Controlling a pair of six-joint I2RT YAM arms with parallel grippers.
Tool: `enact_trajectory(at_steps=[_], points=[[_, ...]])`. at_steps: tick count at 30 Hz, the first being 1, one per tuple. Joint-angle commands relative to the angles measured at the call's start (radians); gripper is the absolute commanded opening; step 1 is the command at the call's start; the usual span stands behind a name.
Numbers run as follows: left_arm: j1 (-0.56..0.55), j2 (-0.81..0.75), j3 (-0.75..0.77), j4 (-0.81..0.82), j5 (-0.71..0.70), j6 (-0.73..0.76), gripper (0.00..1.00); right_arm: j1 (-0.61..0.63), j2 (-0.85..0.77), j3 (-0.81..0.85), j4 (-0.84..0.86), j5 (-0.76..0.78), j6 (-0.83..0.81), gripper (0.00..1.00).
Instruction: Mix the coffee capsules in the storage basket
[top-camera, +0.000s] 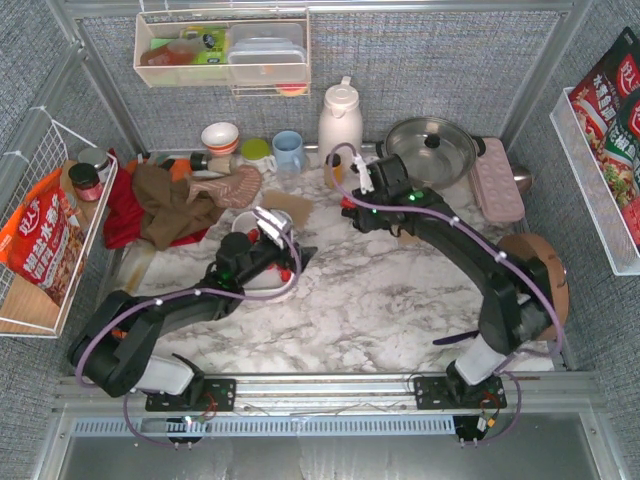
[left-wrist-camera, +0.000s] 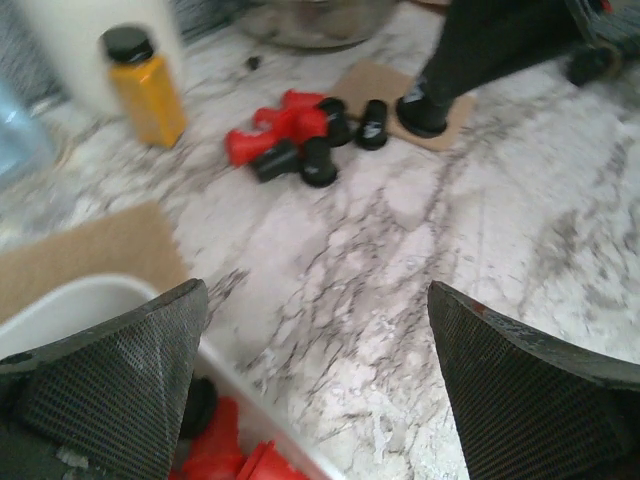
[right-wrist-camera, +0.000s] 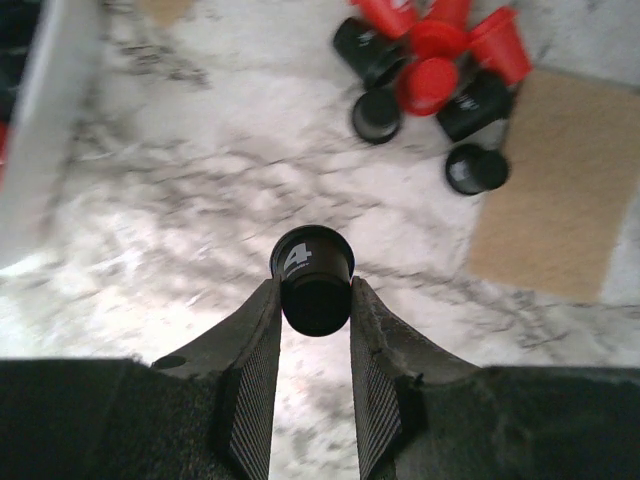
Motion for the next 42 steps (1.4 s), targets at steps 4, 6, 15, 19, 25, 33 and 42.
enact_trajectory(at_steps=[4, 6, 15, 19, 25, 33, 42], points=[[-0.101, 0.069, -0.005, 0.233, 0.172, 0.278, 0.99, 0.039, -0.230, -0.178, 0.143, -0.268, 0.238, 0.19], [-0.125, 0.085, -0.006, 0.262, 0.182, 0.310, 0.99, 0.059, -0.284, -0.216, 0.161, -0.282, 0.270, 0.19], [-0.181, 0.123, -0.012, 0.384, 0.204, 0.337, 0.99, 0.124, -0.438, -0.314, 0.215, -0.315, 0.355, 0.19], [-0.200, 0.130, -0.006, 0.410, 0.208, 0.343, 0.99, 0.134, -0.455, -0.324, 0.225, -0.338, 0.377, 0.19], [-0.227, 0.130, -0.011, 0.436, 0.198, 0.354, 0.92, 0.136, -0.474, -0.333, 0.237, -0.345, 0.392, 0.19], [-0.238, 0.113, -0.027, 0.467, 0.172, 0.362, 0.78, 0.135, -0.474, -0.348, 0.255, -0.368, 0.413, 0.20], [-0.242, 0.105, -0.036, 0.467, 0.153, 0.375, 0.55, 0.136, -0.467, -0.348, 0.261, -0.375, 0.425, 0.22]])
